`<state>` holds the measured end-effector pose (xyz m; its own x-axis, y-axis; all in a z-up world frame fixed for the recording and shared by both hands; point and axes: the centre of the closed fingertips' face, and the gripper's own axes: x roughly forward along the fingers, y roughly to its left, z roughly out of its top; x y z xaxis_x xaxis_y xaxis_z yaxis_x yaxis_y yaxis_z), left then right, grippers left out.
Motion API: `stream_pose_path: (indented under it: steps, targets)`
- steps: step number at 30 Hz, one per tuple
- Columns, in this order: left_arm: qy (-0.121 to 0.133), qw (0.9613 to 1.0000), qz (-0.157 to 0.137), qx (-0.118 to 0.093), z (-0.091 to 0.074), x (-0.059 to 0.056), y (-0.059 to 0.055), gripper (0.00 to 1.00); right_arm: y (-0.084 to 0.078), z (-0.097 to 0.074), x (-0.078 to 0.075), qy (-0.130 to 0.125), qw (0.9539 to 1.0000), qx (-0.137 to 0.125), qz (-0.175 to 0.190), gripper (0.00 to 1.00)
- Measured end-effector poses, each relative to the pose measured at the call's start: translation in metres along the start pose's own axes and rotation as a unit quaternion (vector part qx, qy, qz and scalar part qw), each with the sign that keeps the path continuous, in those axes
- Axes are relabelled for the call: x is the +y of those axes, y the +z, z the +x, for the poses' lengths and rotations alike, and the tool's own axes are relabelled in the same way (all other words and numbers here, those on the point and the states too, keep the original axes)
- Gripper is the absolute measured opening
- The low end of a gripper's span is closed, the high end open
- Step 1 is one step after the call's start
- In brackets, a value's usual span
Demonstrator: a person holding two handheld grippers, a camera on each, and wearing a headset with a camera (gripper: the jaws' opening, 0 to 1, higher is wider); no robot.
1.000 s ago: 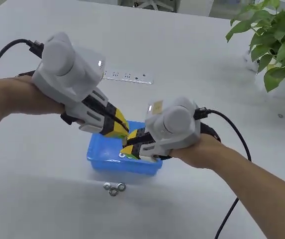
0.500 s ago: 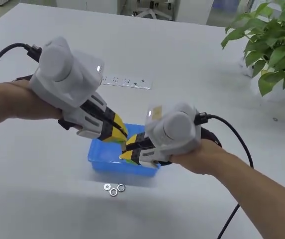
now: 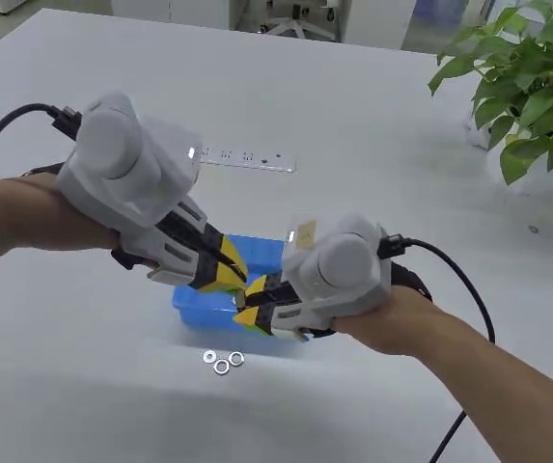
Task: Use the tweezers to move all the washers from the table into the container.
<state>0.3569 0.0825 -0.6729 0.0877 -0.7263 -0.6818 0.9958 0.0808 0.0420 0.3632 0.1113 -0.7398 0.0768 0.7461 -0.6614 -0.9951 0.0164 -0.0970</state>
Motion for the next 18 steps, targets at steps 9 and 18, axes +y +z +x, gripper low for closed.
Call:
stream_pose_path:
  steps: [9,18]
  targets:
    - [-0.005,1.0,-0.007,0.001,0.008,-0.01,-0.006,0.06,-0.01,0.005,0.011,0.01,0.9999,0.003,0.006,0.11]
    - [-0.007,0.9998,-0.02,0.004,0.015,-0.018,-0.017,0.06,-0.02,0.015,0.021,0.025,0.9996,0.012,0.003,0.12]
